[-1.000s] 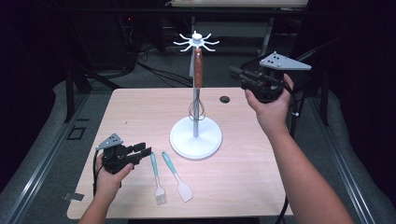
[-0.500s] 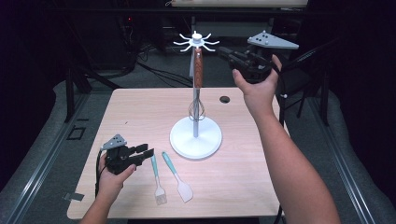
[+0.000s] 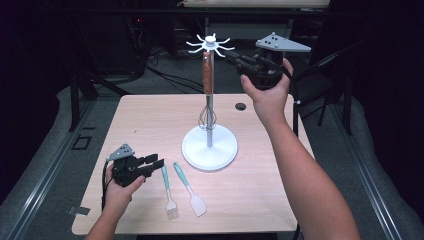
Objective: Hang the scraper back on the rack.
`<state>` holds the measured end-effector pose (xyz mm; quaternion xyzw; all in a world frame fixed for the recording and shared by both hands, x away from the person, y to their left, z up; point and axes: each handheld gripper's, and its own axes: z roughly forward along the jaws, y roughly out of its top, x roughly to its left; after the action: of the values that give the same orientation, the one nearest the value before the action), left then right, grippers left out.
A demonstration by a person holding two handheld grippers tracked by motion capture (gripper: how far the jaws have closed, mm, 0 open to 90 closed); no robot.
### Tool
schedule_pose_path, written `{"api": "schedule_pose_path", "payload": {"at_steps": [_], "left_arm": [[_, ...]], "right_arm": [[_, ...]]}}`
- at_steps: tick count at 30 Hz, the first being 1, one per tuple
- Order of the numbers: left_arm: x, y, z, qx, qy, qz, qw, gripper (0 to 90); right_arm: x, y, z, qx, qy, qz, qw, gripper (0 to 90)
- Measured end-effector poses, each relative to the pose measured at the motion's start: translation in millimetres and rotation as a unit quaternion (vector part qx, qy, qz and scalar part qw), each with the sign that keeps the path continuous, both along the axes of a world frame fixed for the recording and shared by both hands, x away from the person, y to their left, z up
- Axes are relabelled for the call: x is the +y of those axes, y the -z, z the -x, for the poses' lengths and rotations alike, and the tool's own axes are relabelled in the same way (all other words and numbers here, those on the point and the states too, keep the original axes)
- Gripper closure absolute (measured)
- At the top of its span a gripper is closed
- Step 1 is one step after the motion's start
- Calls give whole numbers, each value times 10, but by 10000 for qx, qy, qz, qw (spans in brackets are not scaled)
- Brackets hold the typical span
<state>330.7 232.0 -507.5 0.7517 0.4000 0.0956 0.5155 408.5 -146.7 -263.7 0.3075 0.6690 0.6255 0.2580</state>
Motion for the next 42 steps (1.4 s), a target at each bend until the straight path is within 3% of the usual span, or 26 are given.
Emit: {"api": "schedule_pose_path", "payload": {"at_steps": [19, 27, 33, 42], "left_arm": [[32, 10, -11, 17, -44, 32, 10000, 595], [41, 6, -9, 16, -44, 29, 10000, 595], [57, 5, -3, 22, -92, 41, 9999, 595], [59, 18, -5, -11, -119, 10, 9999, 596]], "right_arm": [[255, 13, 90, -98, -155, 152, 9997, 900], [246, 45, 123, -114, -98, 169, 9997, 900], [175, 282, 252, -51, 32, 161, 9999, 867], [62, 886, 508, 292, -13, 306, 9991, 811]]}}
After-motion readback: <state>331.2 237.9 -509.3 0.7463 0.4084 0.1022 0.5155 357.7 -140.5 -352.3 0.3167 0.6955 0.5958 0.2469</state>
